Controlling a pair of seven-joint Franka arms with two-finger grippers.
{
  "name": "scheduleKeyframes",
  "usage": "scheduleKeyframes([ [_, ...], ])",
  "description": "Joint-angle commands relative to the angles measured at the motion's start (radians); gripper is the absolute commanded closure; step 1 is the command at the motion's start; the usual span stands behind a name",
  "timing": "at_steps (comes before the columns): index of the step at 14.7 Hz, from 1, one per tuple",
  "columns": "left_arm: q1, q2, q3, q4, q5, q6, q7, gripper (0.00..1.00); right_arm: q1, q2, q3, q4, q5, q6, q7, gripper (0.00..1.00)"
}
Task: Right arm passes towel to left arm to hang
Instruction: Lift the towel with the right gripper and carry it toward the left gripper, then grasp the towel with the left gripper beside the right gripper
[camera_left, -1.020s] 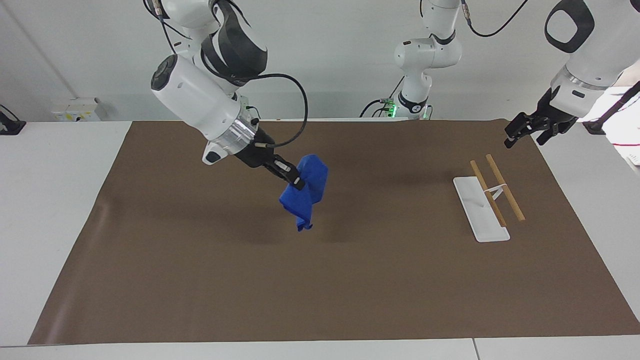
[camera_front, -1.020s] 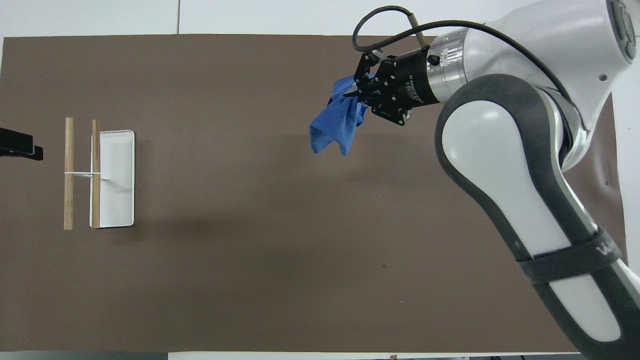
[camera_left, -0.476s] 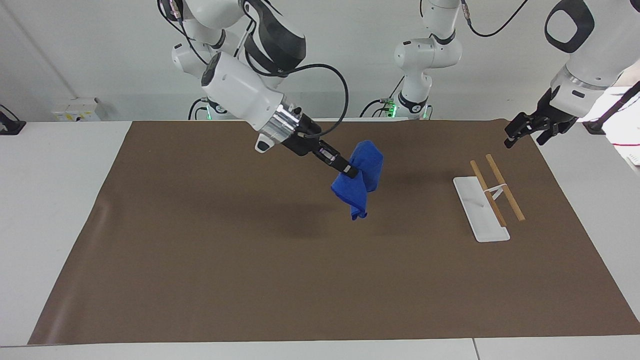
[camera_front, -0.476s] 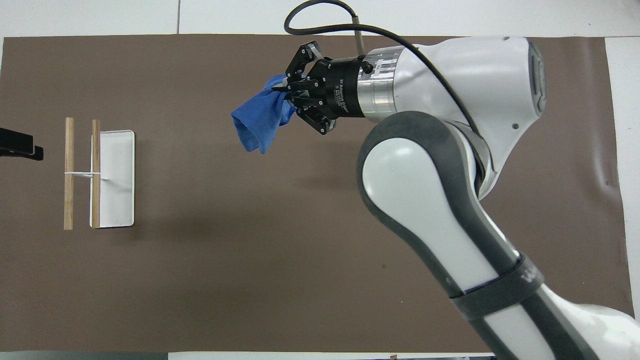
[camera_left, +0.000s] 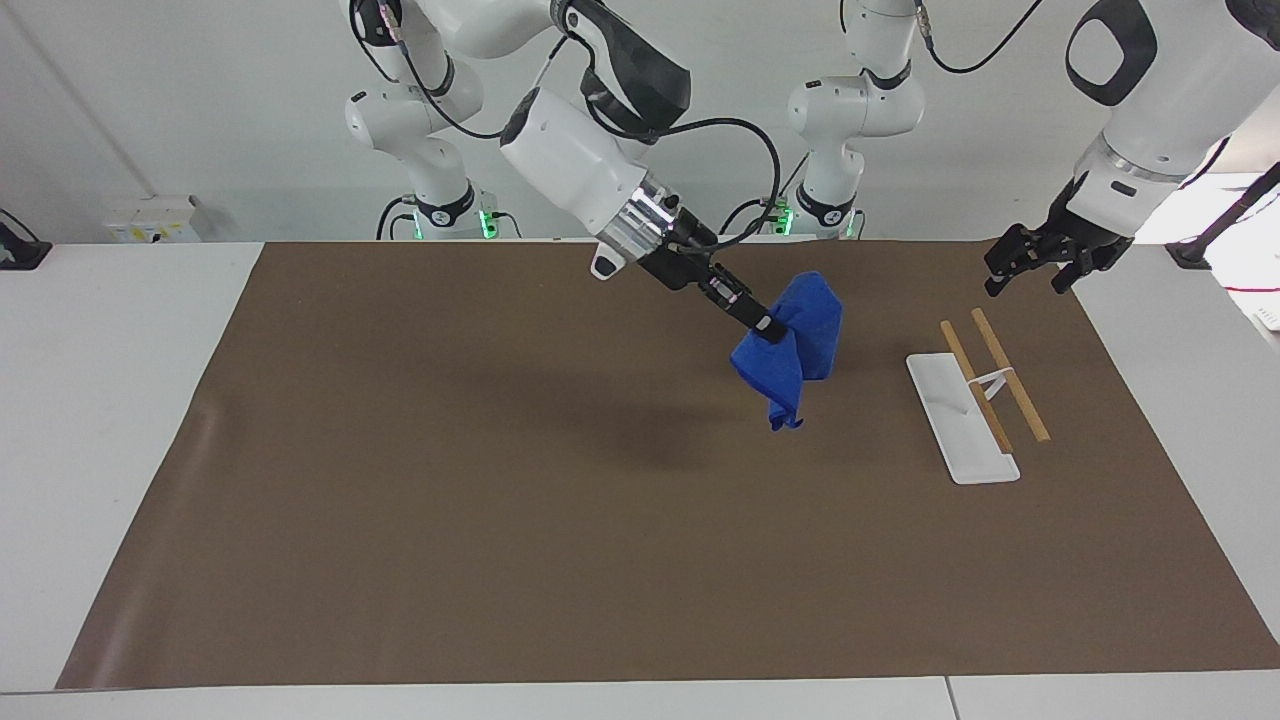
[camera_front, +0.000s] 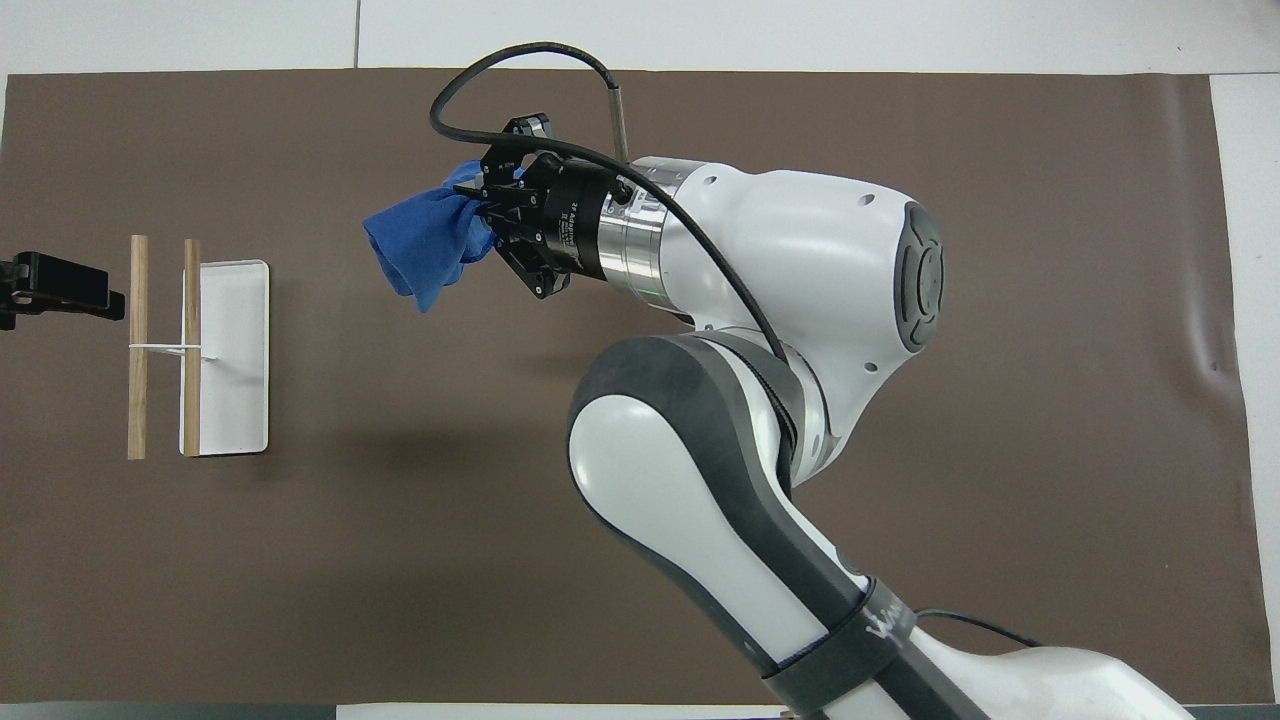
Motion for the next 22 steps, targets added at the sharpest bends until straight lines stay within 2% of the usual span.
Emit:
scheduleKeyframes([
  [1,-0.044,-0.031,0.002,-0.042,-0.03,0.027,-0.15,0.0,0.022,-0.006,0.002,-0.009,0.033,0.043,0.024,1.0],
  [4,-0.083,-0.03,0.002,-0.09,-0.145,0.085,-0.432,0.0,0.036,-0.001,0.002,-0.006,0.036,0.063,0.041,1.0],
  [9,-0.127,-0.031,0.002,-0.22,-0.352,0.324,-0.966,0.0,0.072,0.022,0.002,0.002,0.036,0.105,0.058,1.0],
  [12,-0.163,-0.016,0.002,-0.242,-0.381,0.364,-1.297,0.0,0.081,0.022,0.002,0.002,0.035,0.105,0.058,1.0],
  [16,-0.174,0.021,0.002,-0.262,-0.409,0.413,-1.439,0.0,0.087,0.022,0.002,0.0,0.032,0.106,0.054,1.0],
  [22,-0.191,0.059,0.002,-0.263,-0.453,0.439,-1.501,0.0,0.085,0.022,0.002,0.002,0.033,0.106,0.054,1.0],
])
